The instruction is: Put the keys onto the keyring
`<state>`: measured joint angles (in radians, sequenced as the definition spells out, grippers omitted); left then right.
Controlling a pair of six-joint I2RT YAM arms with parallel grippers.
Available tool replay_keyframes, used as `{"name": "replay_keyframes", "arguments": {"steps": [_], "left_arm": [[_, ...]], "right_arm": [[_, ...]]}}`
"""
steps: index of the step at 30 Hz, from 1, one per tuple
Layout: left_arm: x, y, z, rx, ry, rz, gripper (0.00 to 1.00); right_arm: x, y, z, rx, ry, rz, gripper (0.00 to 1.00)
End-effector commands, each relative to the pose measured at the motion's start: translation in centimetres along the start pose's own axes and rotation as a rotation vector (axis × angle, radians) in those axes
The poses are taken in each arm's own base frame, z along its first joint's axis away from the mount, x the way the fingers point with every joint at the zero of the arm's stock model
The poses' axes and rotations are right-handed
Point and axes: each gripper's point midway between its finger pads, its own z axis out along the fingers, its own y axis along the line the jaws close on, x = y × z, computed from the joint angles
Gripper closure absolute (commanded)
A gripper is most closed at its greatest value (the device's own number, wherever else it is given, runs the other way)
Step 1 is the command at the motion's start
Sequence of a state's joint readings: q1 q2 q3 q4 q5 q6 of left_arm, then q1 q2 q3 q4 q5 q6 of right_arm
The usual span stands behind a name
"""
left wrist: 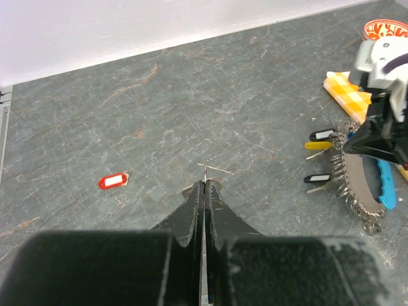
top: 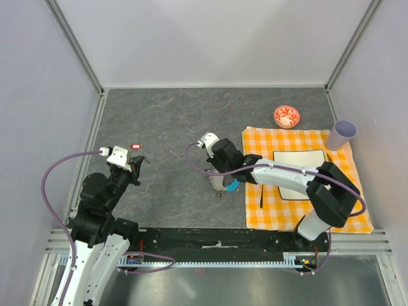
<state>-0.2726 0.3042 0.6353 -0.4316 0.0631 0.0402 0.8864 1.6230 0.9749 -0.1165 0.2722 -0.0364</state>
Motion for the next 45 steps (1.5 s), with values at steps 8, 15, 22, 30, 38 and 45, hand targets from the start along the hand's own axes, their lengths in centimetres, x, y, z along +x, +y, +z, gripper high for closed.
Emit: {"name": "replay_keyframes", "arguments": {"steps": [8, 15, 22, 30, 38, 45], "left_arm": [[-1.3, -1.7, 0.1, 0.093, -0.056, -0.004, 0.98], [-1.2, -2.8, 0.4, 0.159, -0.05, 0.004, 0.98], [-1.1, -4.7, 0.6, 0.279, -0.055, 0.022, 0.98], [-0.5, -6.0, 1.3, 0.36, -0.024, 0.025, 0.98], [-0.6, -2.1, 1.2, 0.125, -0.028, 0.013, 0.98], [-1.1, -0.4, 0.5, 0.023, -0.051, 0.005, 0.98]], "right_arm": [[-3.0, 5.0, -4.9, -0.421, -0.265, -0.288, 1.0], [-3.8, 8.3, -6.5, -0.629, -0.357, -0.347, 1.0], [-4.3, 8.6, -7.3, -0.658, -0.41, -0.455, 1.0], [-4.4, 7.8, -6.7, -0.578, -0.394, -0.53, 1.0], [-0.4, 10.1, -3.6, -0.564, -0.175, -0.69, 1.0], [0.5, 12.9, 0.1, -0.589, -0.083, -0.813, 1.0]]}}
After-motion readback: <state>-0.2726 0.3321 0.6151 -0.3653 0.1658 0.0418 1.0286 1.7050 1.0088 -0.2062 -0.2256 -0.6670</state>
